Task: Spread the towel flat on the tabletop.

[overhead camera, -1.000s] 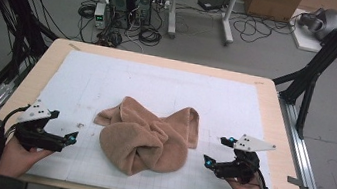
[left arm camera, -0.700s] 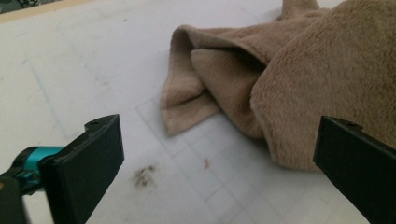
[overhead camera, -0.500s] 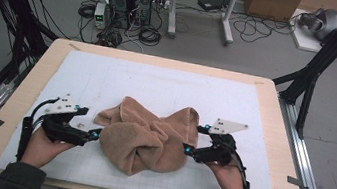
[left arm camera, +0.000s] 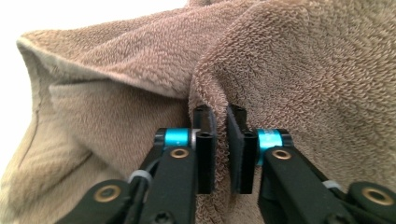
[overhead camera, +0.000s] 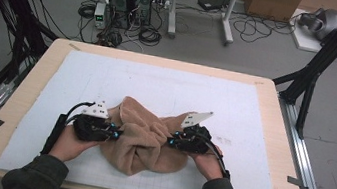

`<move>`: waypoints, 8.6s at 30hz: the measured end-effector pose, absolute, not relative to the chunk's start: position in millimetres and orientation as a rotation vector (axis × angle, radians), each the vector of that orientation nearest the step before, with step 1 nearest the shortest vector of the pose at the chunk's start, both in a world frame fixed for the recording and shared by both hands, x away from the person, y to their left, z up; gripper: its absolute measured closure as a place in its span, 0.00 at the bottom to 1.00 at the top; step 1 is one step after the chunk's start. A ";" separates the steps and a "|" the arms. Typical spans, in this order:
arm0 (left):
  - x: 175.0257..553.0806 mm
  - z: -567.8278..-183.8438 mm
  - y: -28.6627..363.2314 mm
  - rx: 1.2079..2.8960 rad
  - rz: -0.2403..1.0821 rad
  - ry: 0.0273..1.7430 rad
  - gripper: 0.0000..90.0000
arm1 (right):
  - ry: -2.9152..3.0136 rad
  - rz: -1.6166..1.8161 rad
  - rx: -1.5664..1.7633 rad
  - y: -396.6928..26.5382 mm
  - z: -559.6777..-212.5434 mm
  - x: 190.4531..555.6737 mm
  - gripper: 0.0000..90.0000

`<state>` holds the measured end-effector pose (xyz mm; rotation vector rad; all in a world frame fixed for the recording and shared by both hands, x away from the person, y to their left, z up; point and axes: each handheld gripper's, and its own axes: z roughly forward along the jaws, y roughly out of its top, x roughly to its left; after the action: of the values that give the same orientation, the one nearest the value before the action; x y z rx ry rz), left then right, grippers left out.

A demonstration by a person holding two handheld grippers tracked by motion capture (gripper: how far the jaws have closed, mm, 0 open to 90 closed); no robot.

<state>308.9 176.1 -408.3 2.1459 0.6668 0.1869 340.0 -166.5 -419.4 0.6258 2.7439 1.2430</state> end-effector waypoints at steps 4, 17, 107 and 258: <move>289.9 -403.3 191.8 2.127 0.217 0.679 0.93 | 2.726 1.262 0.591 -177.3 -406.1 323.8 0.92; 233.5 -417.7 221.9 2.112 0.184 0.716 0.93 | 2.733 1.214 0.652 -221.5 -424.0 267.4 0.91; 332.1 -366.2 214.4 2.003 0.290 0.915 0.87 | 2.443 1.210 0.707 -238.7 -332.5 352.6 0.93; 294.2 -436.2 219.9 2.177 0.276 0.829 0.56 | 2.759 1.220 0.569 -183.7 -426.7 294.0 0.53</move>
<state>294.2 219.9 -436.2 2.1774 0.8294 0.2758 294.0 -183.7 -426.7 0.5692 2.7592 1.2200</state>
